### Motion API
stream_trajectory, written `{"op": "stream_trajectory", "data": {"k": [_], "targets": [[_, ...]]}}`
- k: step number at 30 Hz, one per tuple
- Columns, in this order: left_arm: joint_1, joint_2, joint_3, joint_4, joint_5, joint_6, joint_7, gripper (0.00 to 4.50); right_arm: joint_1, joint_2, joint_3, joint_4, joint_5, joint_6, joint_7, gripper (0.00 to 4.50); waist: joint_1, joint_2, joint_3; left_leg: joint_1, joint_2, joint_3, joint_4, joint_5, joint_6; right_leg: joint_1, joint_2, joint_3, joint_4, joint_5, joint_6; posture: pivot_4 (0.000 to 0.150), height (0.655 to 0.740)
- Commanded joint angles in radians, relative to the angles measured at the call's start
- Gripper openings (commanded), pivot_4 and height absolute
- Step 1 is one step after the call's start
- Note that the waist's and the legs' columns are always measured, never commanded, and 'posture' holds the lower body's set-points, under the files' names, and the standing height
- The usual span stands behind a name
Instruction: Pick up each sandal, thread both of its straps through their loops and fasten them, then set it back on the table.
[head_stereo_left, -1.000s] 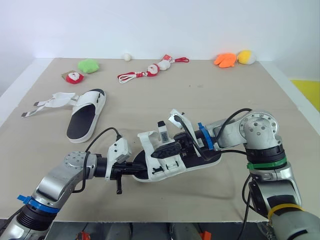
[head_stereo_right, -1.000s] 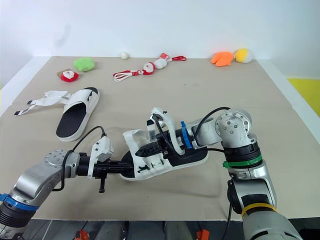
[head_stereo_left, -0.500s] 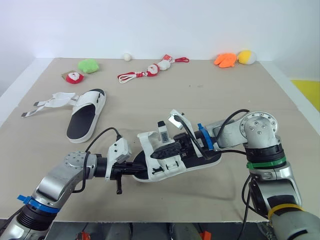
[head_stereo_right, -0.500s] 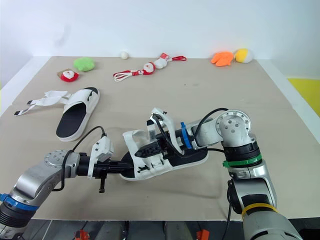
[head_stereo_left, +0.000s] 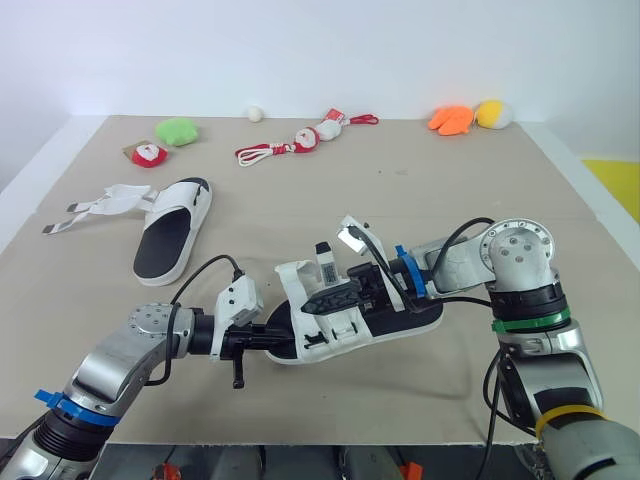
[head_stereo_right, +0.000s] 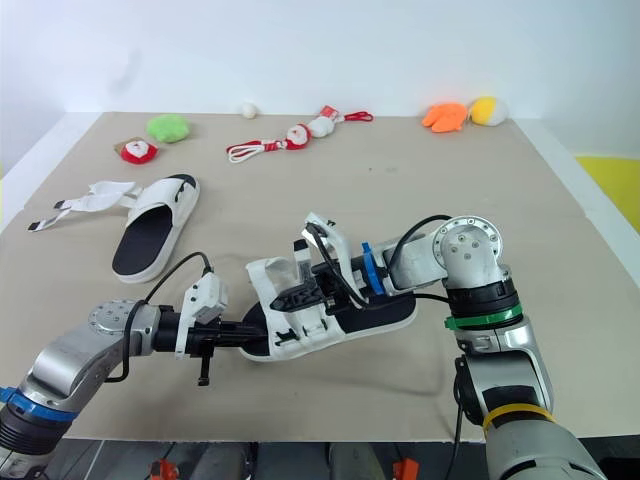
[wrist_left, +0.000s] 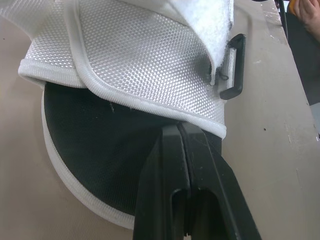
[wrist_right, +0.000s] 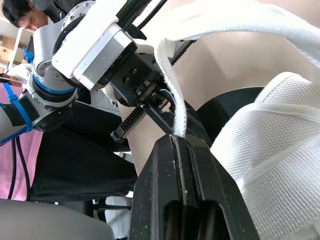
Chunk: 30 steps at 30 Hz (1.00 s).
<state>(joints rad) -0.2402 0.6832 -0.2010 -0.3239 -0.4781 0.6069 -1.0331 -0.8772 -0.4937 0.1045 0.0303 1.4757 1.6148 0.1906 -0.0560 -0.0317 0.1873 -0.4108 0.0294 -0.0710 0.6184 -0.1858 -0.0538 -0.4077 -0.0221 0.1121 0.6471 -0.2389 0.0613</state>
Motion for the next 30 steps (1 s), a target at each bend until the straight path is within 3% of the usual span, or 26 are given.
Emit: {"op": "stream_trajectory", "data": {"k": [1, 15, 30], "targets": [[0.017, 0.001, -0.038, 0.024, 0.033, 0.018, 0.011, 0.0, -0.019, -0.002, -0.027, -0.005, 0.05, 0.0, -0.011, 0.08, 0.0, 0.0, 0.0, 0.0, 0.0, 0.0, 0.0, 0.0, 0.0, 0.0, 0.0, 0.0, 0.0, 0.0, 0.0, 0.15, 0.74], [0.025, -0.001, -0.039, 0.016, 0.031, 0.02, 0.014, 0.0, -0.026, -0.047, 0.022, 0.011, 0.226, -0.026, -0.101, 0.08, 0.0, 0.0, 0.0, -0.001, 0.0, 0.0, 0.0, 0.0, 0.0, 0.0, 0.0, 0.0, -0.001, 0.0, 0.0, 0.15, 0.74], [0.022, -0.004, -0.038, 0.017, 0.032, 0.021, 0.02, 0.0, 0.012, -0.069, 0.056, -0.06, 0.102, -0.028, -0.106, 0.08, 0.0, 0.0, 0.0, -0.001, 0.0, 0.0, 0.0, 0.0, 0.0, -0.001, 0.0, 0.0, -0.001, 0.0, 0.0, 0.15, 0.74]]}}
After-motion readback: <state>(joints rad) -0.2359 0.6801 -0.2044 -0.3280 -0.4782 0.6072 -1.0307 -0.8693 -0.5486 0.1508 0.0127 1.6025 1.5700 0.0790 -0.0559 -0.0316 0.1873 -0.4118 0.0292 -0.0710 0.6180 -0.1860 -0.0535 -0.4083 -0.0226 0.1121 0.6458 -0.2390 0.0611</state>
